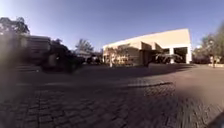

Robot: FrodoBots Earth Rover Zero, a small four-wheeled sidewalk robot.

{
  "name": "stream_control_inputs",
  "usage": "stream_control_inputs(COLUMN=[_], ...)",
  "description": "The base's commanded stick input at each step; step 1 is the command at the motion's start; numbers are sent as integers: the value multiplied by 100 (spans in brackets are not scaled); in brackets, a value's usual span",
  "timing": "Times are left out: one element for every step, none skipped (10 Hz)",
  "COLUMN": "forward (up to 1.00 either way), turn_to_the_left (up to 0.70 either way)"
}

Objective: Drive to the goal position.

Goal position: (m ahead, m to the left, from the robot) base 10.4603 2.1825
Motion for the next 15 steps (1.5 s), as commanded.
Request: stream_control_inputs(forward=[85, 85, 85, 85, 85, 85, 85, 85, 85, 85, 85, 85, 85, 85, 85], turn_to_the_left=[0, 0, 0, 0, 0, 0, 1, 6, 27, 34, 34, 34, 34, 14, 0])
